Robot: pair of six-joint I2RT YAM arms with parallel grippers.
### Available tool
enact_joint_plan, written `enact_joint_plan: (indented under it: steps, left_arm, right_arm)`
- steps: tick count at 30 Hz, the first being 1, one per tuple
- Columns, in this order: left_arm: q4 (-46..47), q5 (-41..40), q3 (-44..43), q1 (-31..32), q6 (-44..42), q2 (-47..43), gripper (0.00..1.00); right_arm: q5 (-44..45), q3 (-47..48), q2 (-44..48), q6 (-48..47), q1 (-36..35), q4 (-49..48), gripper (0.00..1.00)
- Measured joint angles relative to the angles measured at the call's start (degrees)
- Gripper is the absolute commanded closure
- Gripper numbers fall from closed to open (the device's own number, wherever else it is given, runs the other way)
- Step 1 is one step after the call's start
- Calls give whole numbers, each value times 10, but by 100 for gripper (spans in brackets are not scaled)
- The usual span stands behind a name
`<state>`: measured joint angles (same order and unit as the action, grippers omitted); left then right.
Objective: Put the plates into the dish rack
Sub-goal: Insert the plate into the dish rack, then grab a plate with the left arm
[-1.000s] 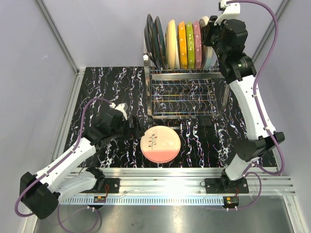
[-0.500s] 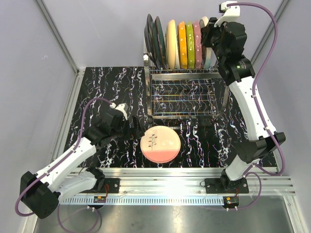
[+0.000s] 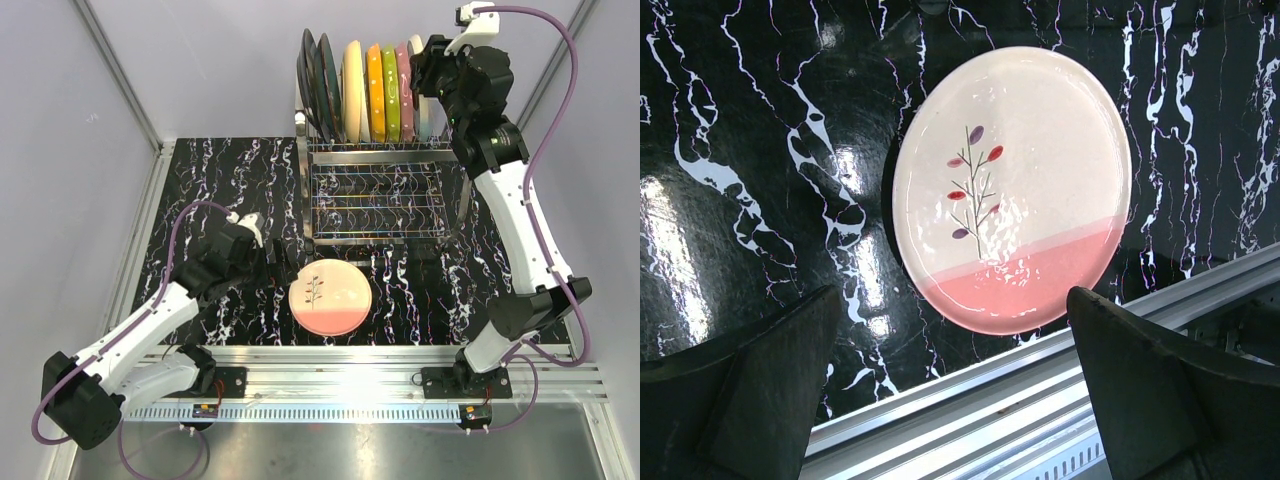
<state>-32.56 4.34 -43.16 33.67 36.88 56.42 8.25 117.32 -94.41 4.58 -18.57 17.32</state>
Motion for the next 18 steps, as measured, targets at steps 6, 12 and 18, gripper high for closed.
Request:
enact_joint_plan:
  steps: [6,12,18]
  left_arm:
    - [0,0,0,0,0,0,1]
    - [0,0,0,0,0,0,1]
    - [8,0,9,0,2,-2,1]
  right_arm:
    - [-6,1,8,3,0,2,49]
    - [-24,8,27,15,-1,7,47]
    - [-51,8,63,32,-1,14,46]
